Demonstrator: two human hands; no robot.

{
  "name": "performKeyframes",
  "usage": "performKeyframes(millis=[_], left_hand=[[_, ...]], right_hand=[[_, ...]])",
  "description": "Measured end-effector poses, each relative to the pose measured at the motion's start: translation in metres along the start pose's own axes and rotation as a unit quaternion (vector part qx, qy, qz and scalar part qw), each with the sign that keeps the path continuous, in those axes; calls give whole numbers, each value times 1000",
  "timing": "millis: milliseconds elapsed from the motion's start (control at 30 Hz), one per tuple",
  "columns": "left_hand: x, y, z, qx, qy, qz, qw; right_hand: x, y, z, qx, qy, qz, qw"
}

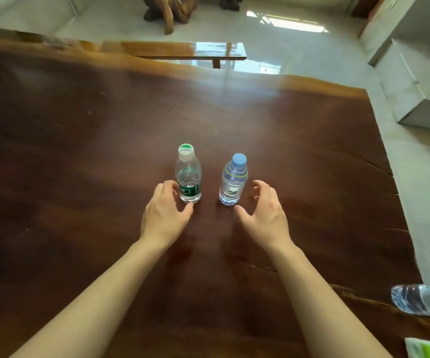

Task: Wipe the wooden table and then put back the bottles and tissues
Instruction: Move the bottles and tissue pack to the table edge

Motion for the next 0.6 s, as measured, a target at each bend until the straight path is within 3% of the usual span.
performKeyframes(millis=[200, 600], left_hand=[[42, 33, 11, -90, -43, 14, 995], [70, 51, 12, -150, -45, 20, 987]], right_hand=[[47, 35, -20, 105, 73, -1, 992], [58, 46, -26, 143, 76, -52, 985]])
Point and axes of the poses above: each hand's wrist, its own x-axis towards the middle knuckle, its own y-axis out of the palm, z = x × y, the point moved 10 cm from there along x, towards the middle knuckle, and after that the axes turned 10 degrees about x, right-handed, at the moved point
